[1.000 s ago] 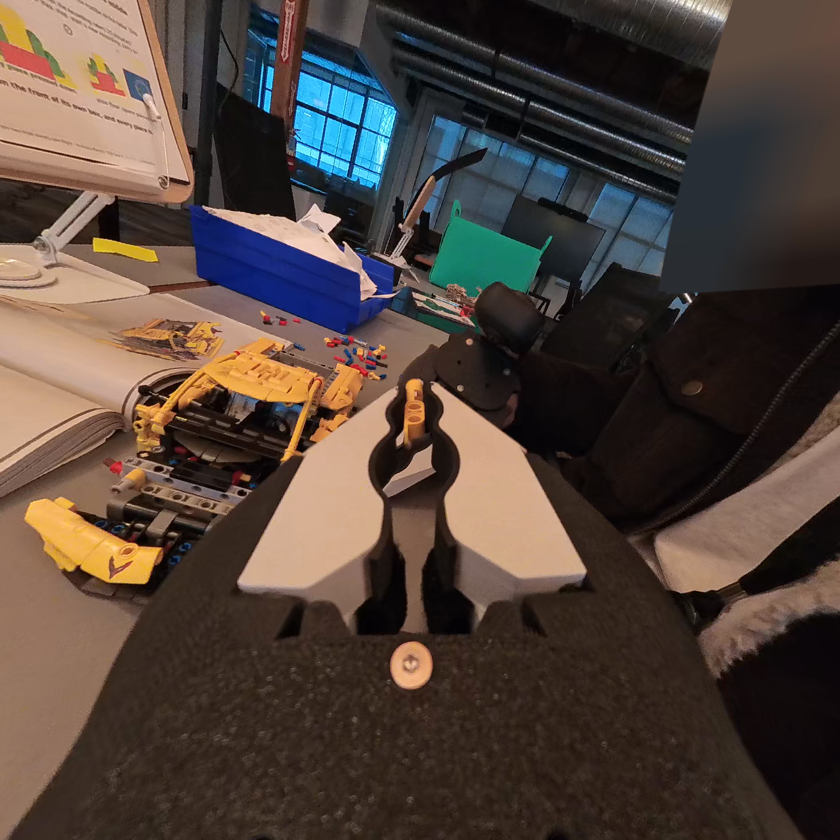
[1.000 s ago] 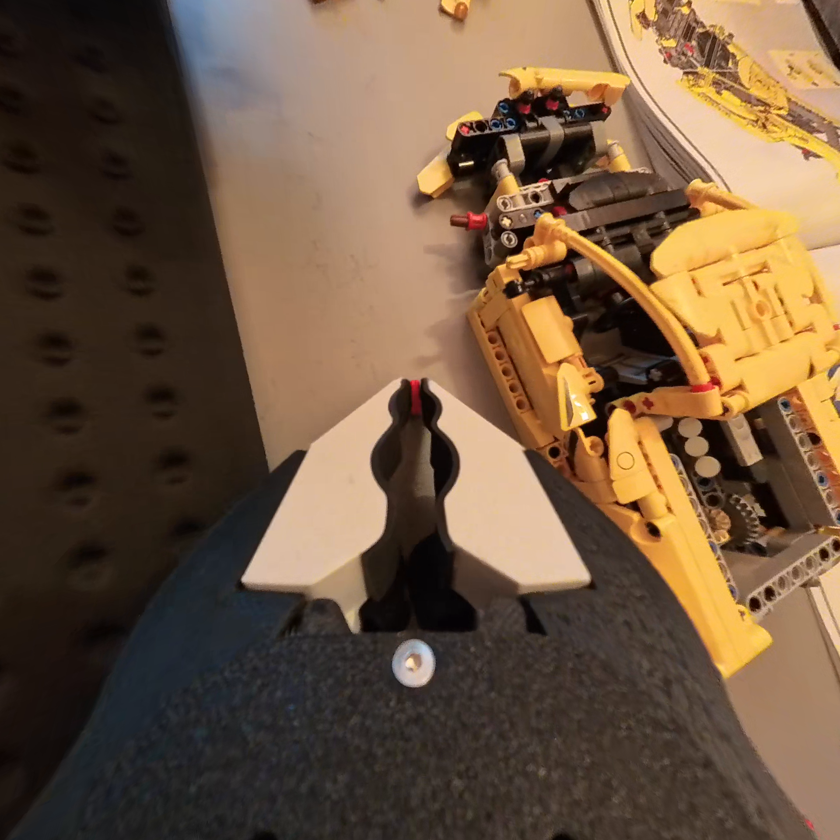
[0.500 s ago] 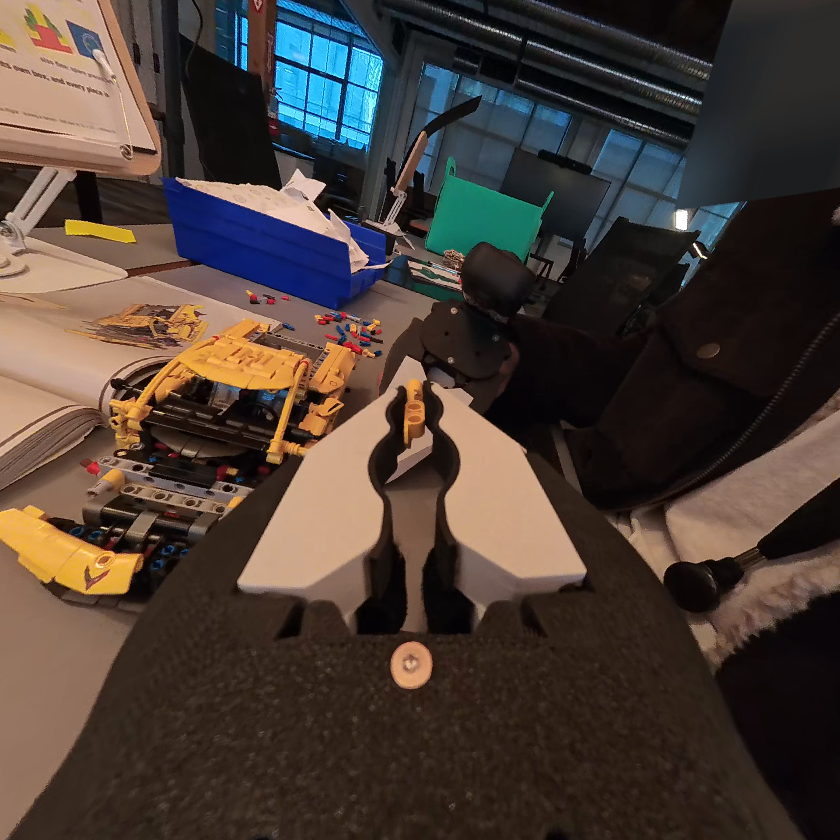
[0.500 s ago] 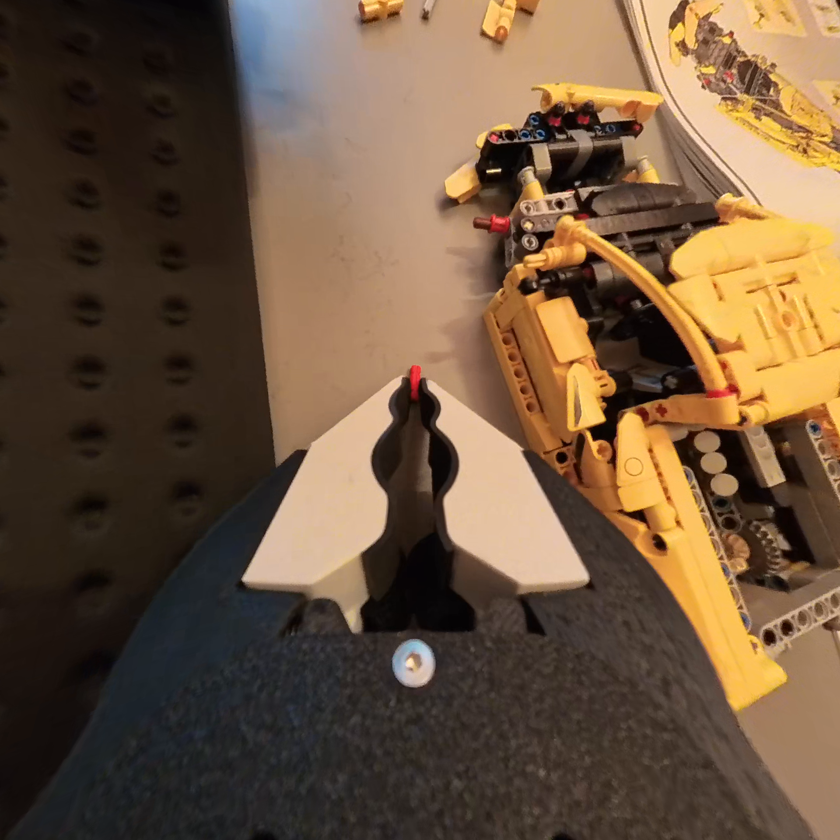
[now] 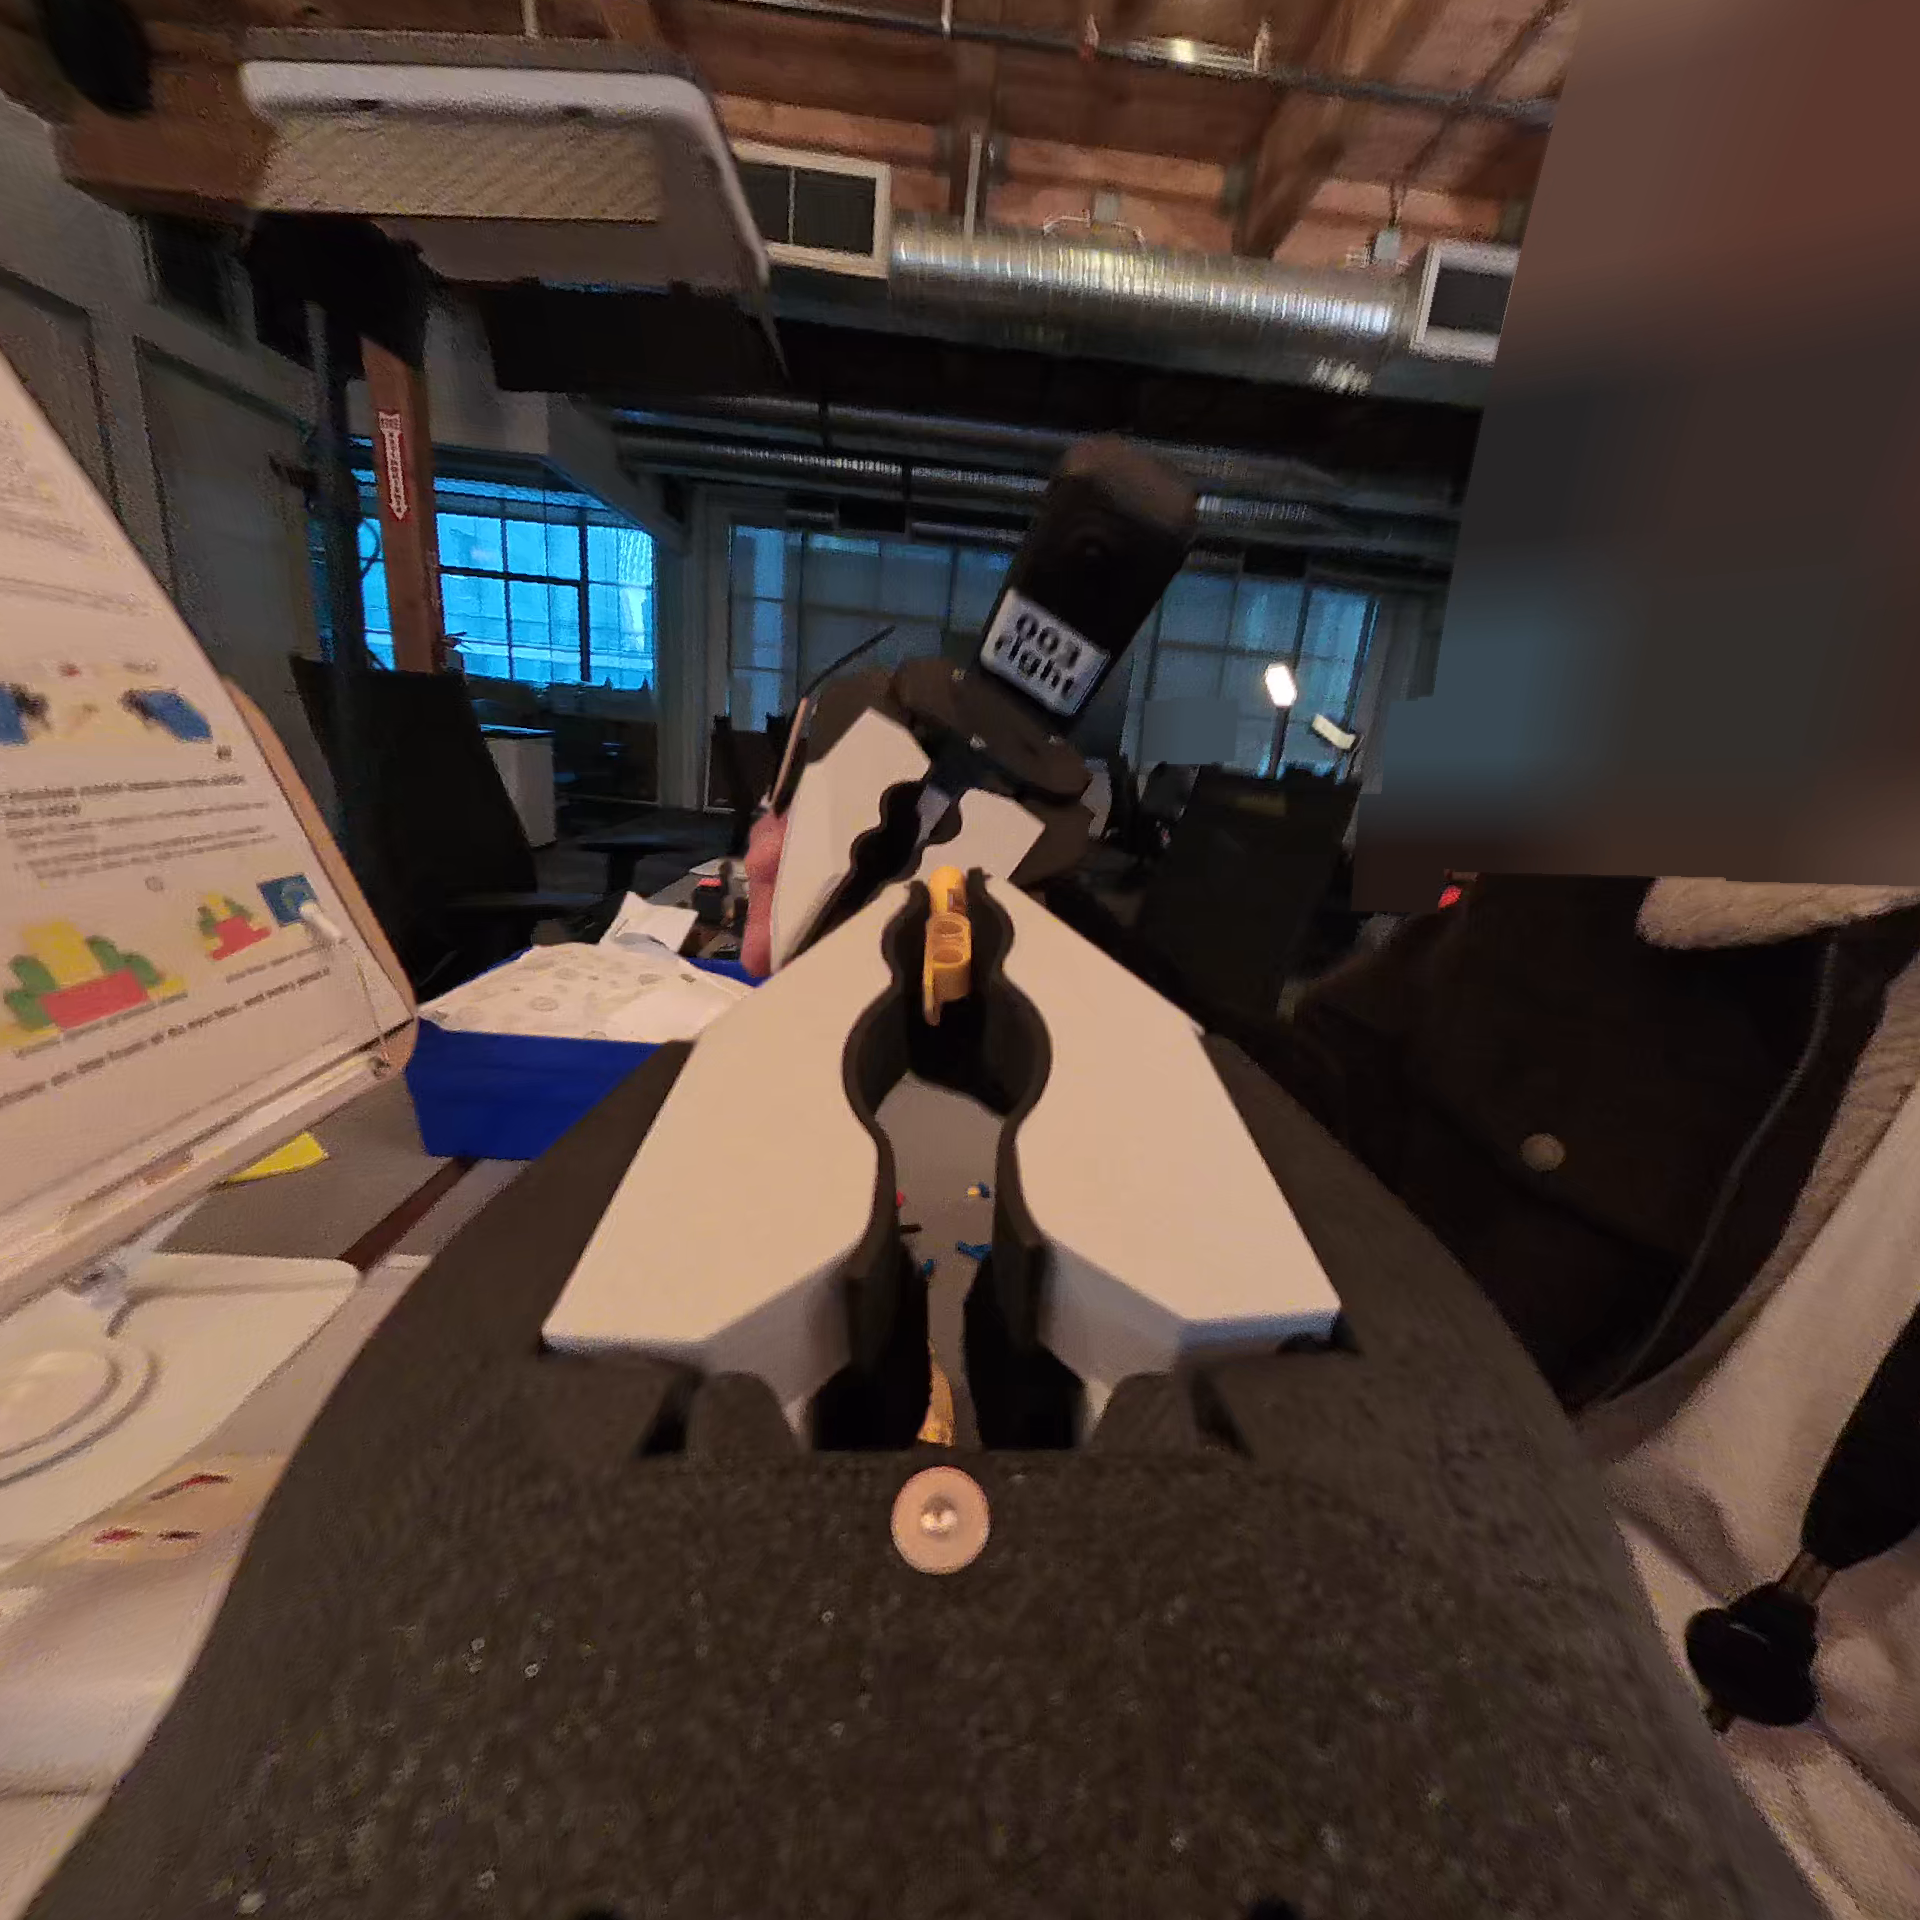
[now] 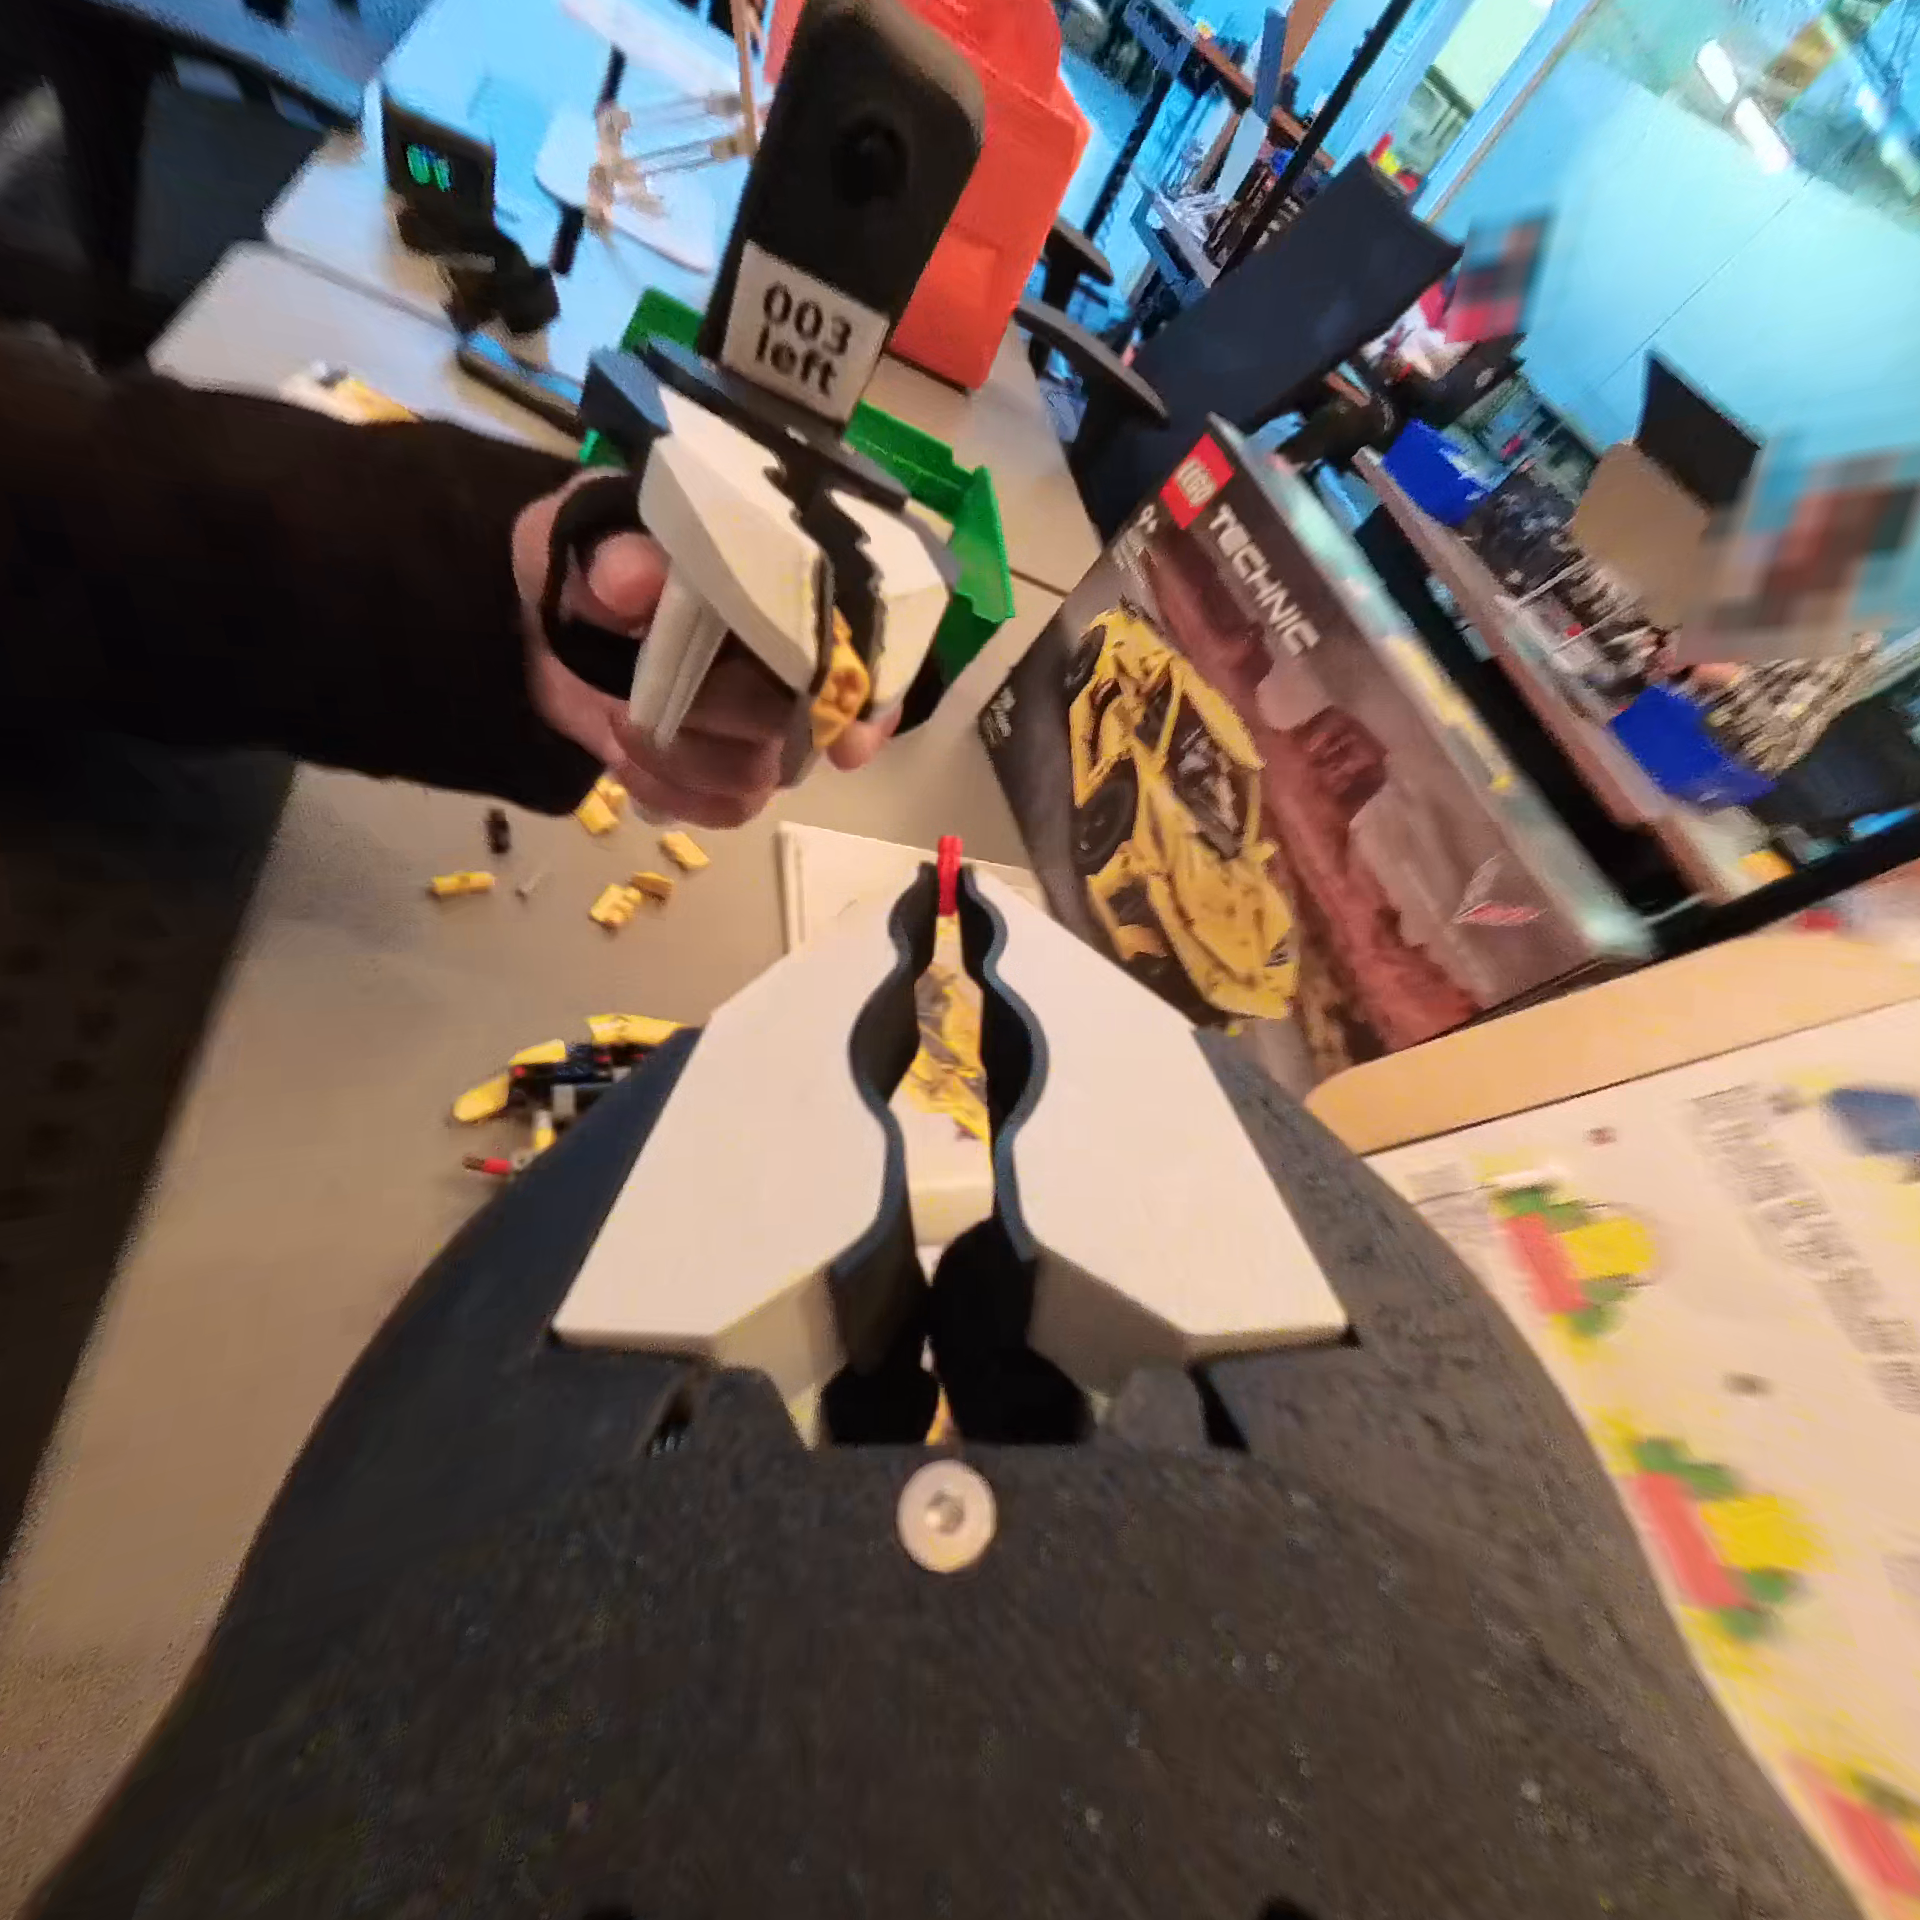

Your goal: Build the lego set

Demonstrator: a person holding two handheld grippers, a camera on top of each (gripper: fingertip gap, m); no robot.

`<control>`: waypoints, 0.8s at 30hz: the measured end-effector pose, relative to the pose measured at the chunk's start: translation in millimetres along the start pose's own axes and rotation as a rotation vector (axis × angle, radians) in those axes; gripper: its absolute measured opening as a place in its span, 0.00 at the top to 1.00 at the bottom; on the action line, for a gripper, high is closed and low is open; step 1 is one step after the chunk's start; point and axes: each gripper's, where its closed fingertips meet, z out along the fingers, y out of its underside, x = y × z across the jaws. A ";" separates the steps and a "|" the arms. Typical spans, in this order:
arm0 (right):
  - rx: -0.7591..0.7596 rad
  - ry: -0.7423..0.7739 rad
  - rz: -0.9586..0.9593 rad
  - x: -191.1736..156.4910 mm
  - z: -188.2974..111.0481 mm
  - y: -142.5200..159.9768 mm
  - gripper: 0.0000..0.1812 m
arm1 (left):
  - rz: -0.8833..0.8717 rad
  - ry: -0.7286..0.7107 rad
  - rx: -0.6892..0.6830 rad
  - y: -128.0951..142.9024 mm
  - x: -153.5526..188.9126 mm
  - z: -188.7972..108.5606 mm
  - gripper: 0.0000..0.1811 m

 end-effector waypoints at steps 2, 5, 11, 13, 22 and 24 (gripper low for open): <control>0.021 -0.070 0.053 -4.1 9.2 21.1 0.99 | -0.097 -0.014 0.051 16.3 -21.8 -16.7 0.96; -0.067 -0.155 0.065 -5.2 13.3 39.7 0.99 | -0.224 -0.054 0.031 49.0 -49.0 -37.6 0.96; -0.224 -0.150 -0.084 -17.8 31.1 60.1 0.99 | -0.277 -0.047 -0.069 82.8 -53.4 -38.2 0.96; -0.216 -0.146 -0.119 -20.4 32.3 56.9 0.99 | -0.274 -0.039 -0.090 87.3 -50.4 -34.9 0.96; -0.309 -0.152 -0.173 -28.8 35.7 67.5 0.99 | -0.266 -0.046 -0.129 94.0 -50.1 -34.4 0.96; -0.323 -0.150 -0.182 -29.1 35.9 68.9 0.99 | -0.269 -0.049 -0.136 95.7 -50.6 -34.6 0.96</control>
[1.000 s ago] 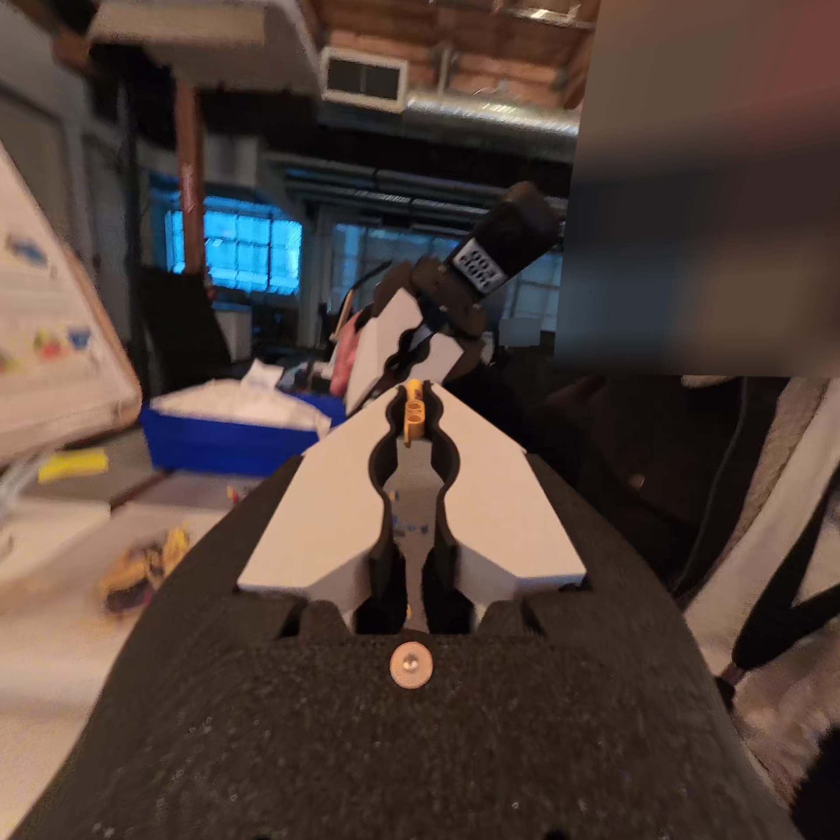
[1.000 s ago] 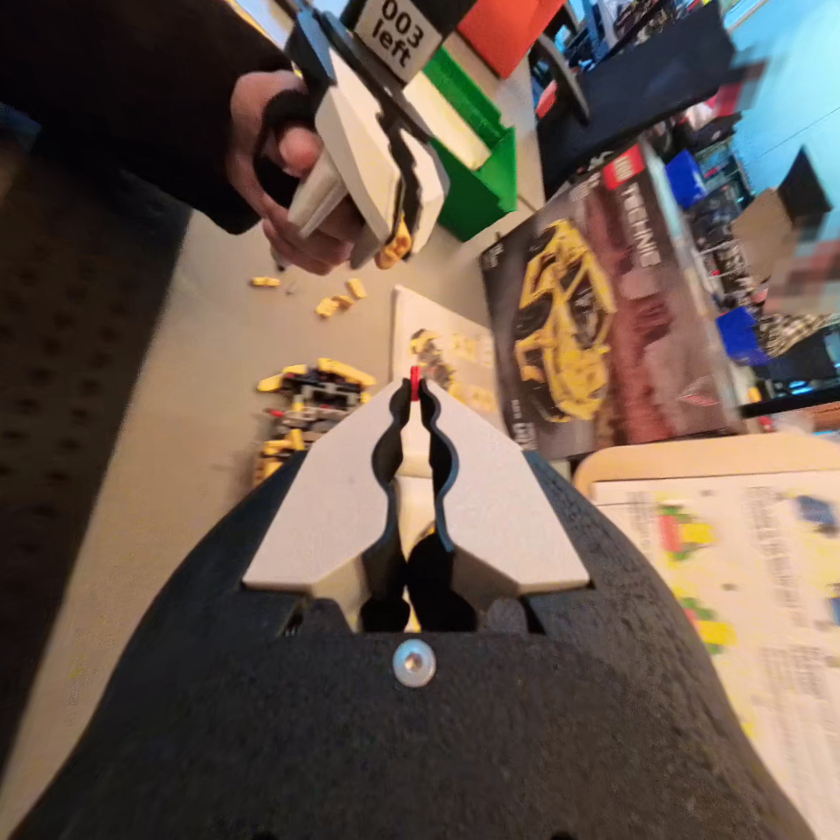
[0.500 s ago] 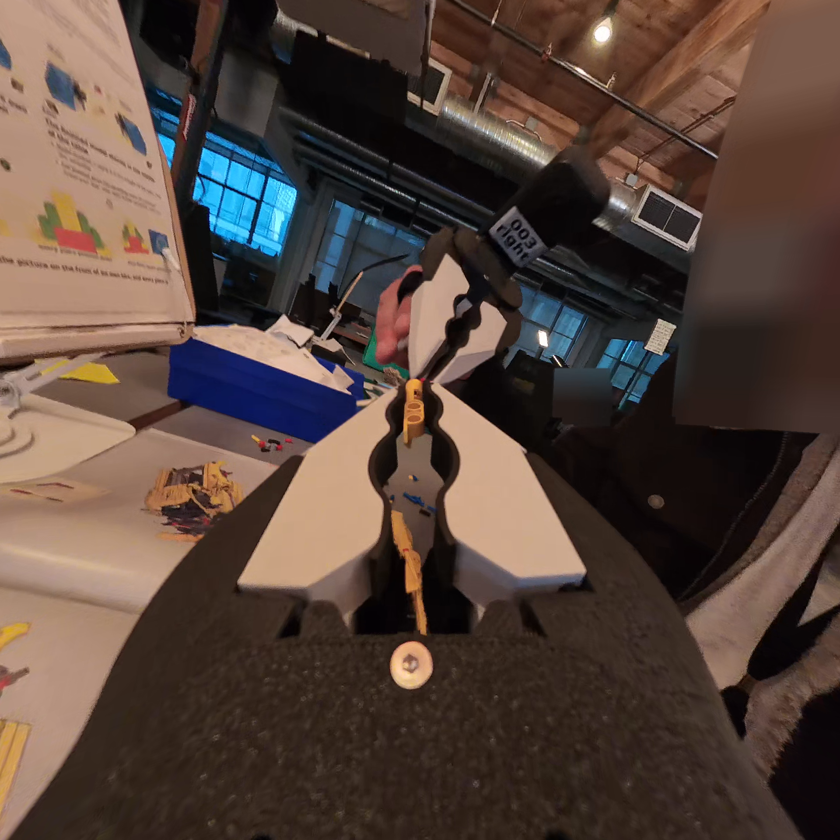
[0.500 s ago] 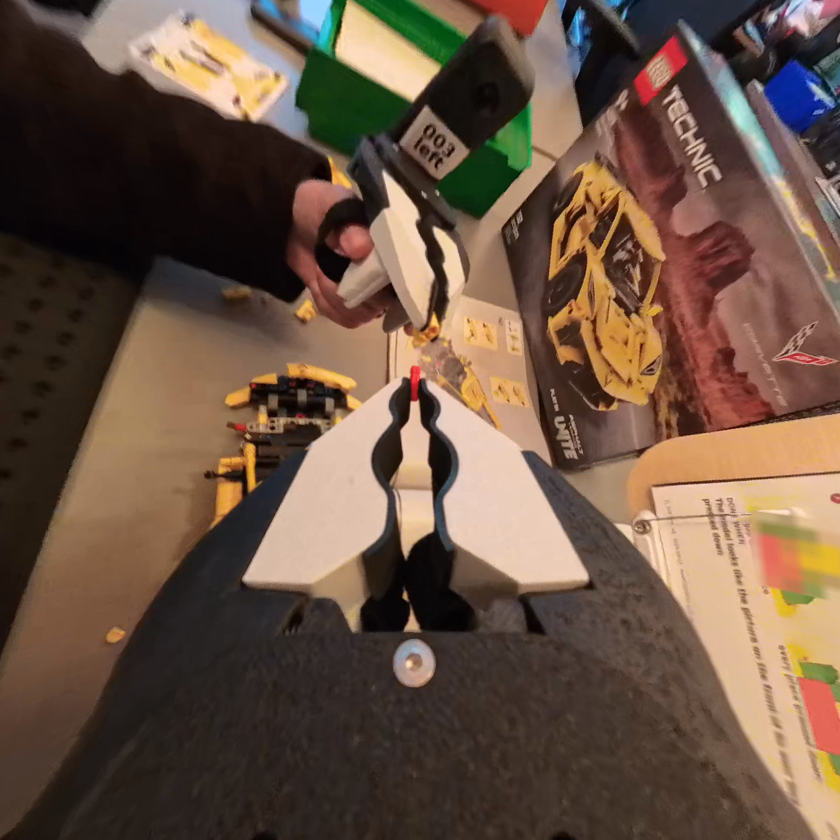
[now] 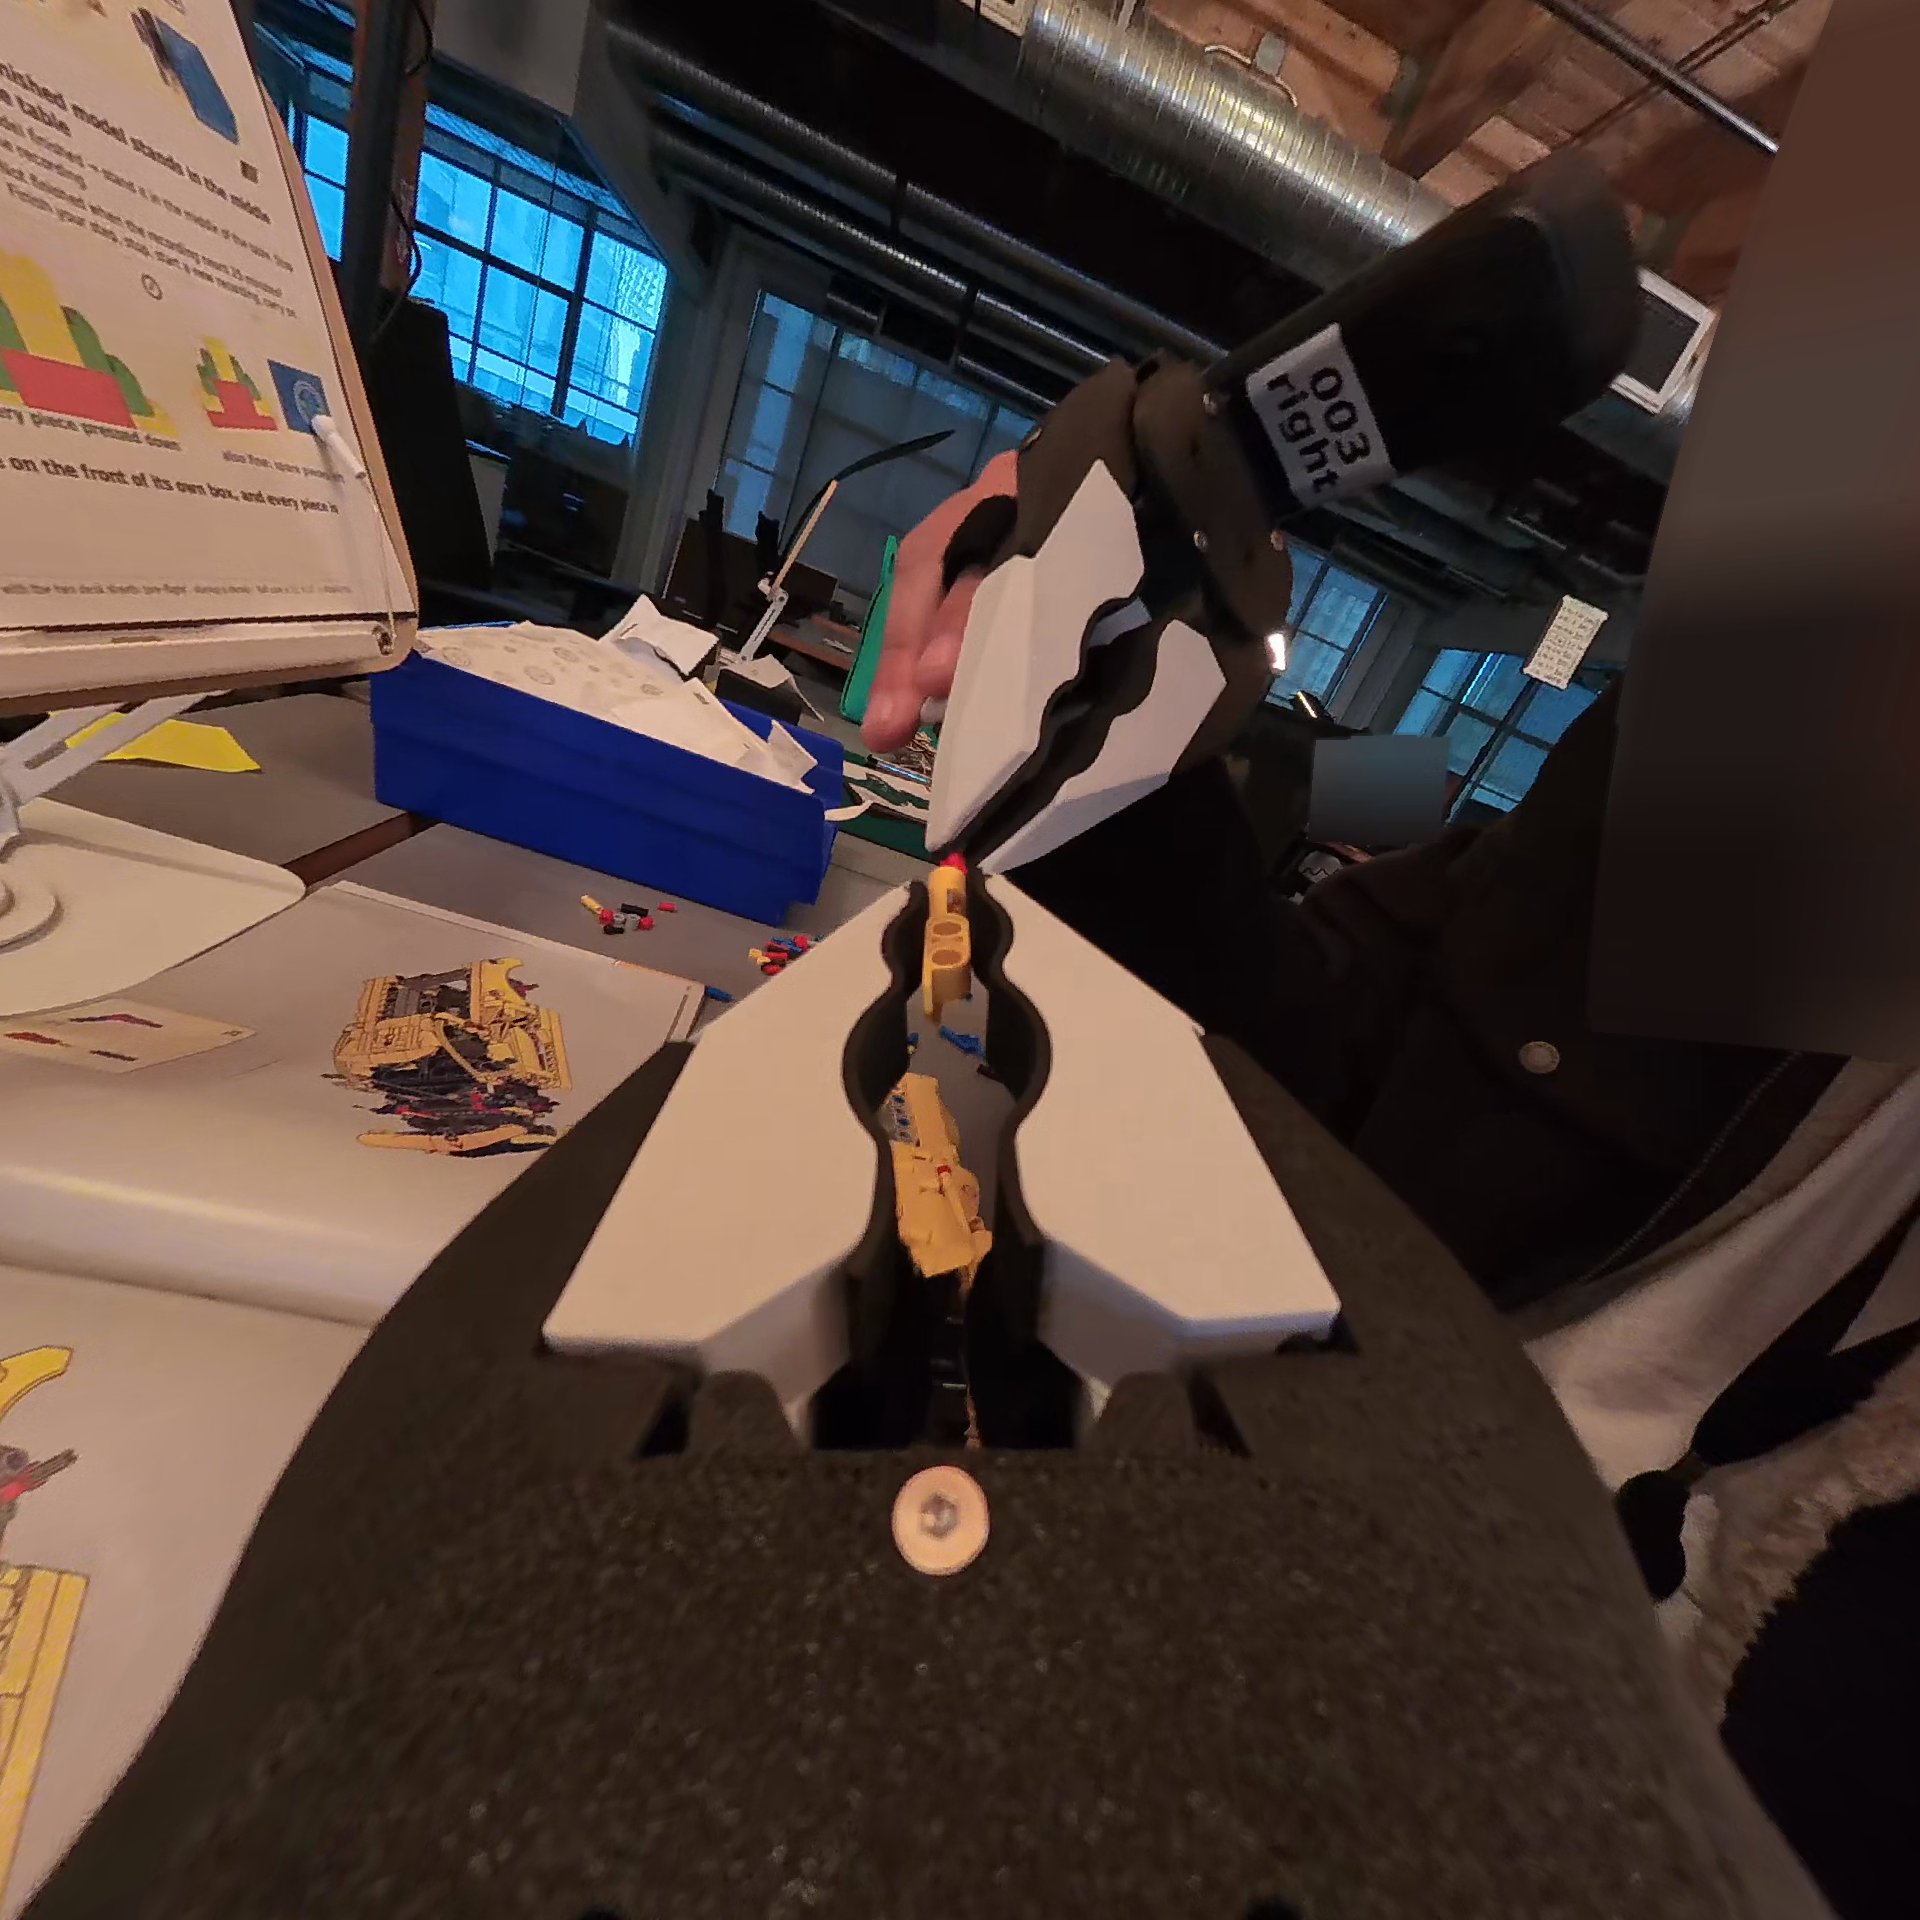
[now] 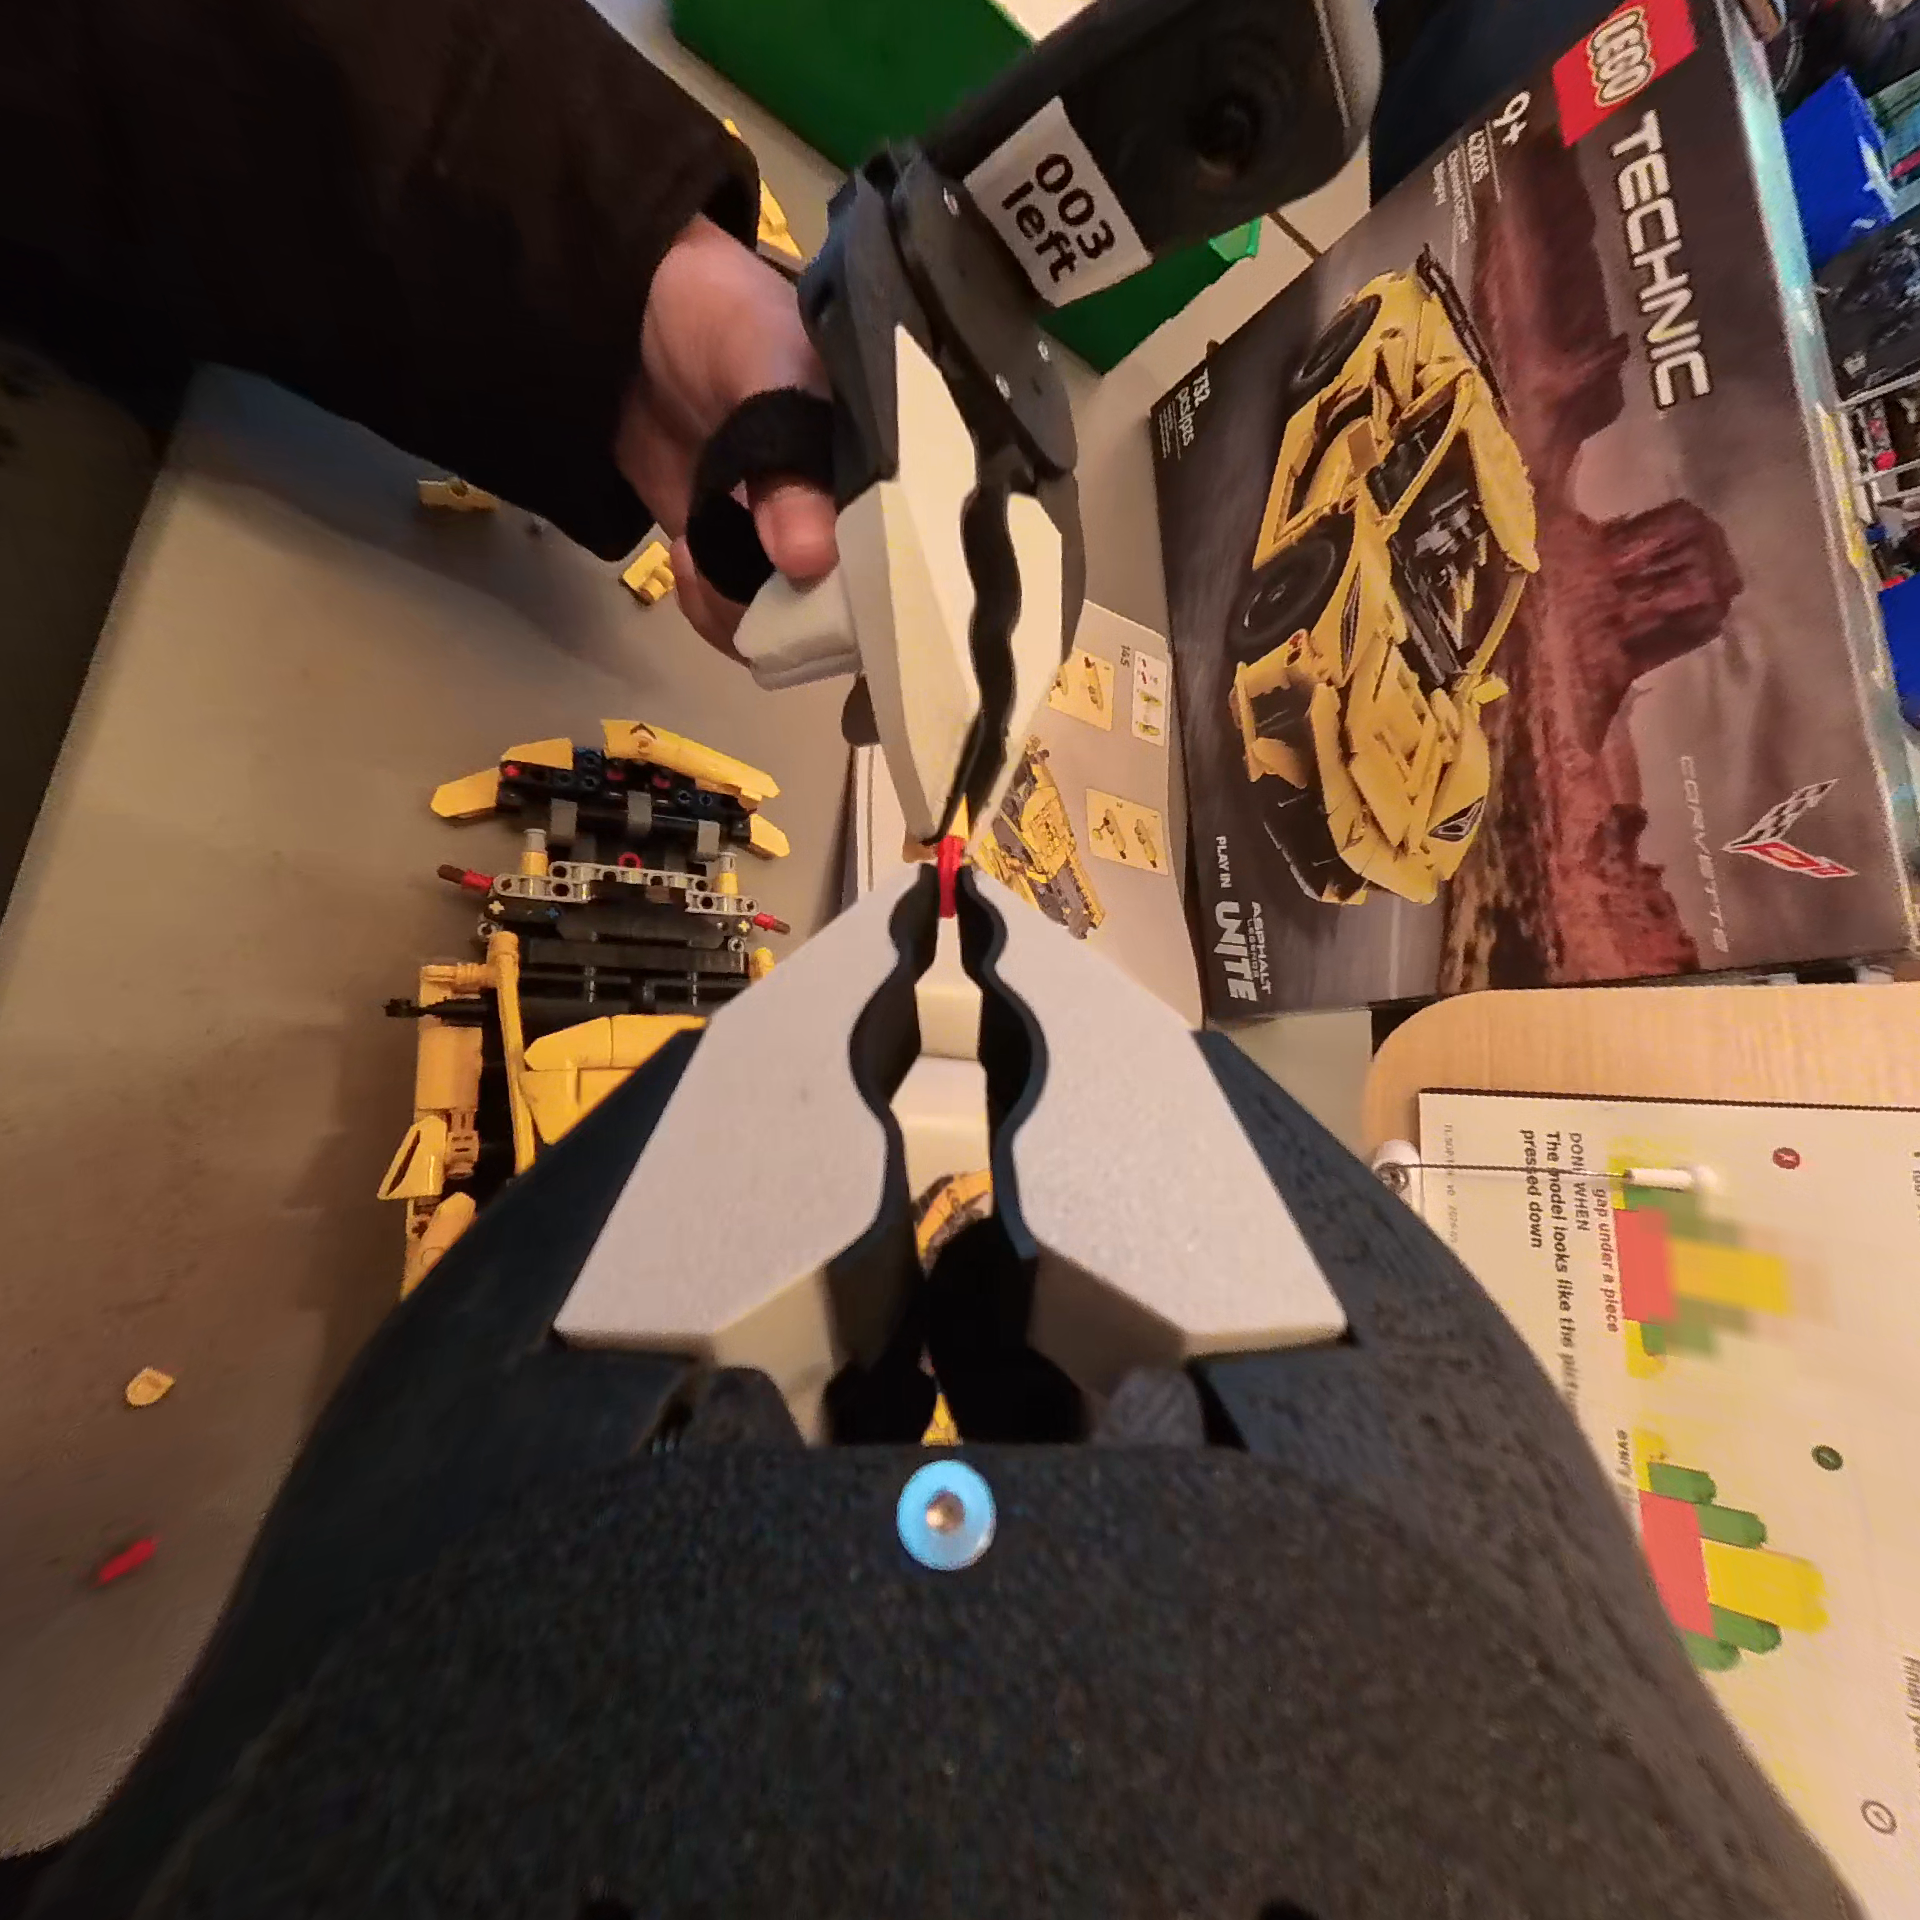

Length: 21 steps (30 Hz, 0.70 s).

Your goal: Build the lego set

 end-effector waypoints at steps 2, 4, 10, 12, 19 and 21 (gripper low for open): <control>-0.044 0.007 -0.020 -1.6 2.4 3.6 0.99 | 0.001 -0.015 -0.028 4.1 -2.7 0.1 0.96; -0.099 0.027 -0.056 -2.7 5.8 7.5 0.99 | -0.012 -0.030 -0.050 8.2 -6.2 -0.8 0.96; -0.172 0.011 -0.068 -7.5 16.5 16.8 0.99 | -0.122 -0.020 -0.090 19.2 -13.5 -2.8 0.96; -0.141 -0.004 -0.041 -7.2 17.1 16.0 0.99 | -0.108 -0.023 -0.090 18.9 -13.5 -3.6 0.96; -0.033 -0.076 0.045 -9.8 14.2 11.2 0.99 | 0.004 -0.040 -0.109 19.7 -8.8 -2.2 0.96; -0.025 -0.078 0.051 -9.5 13.5 10.9 0.99 | 0.005 -0.037 -0.099 19.4 -8.8 -1.5 0.96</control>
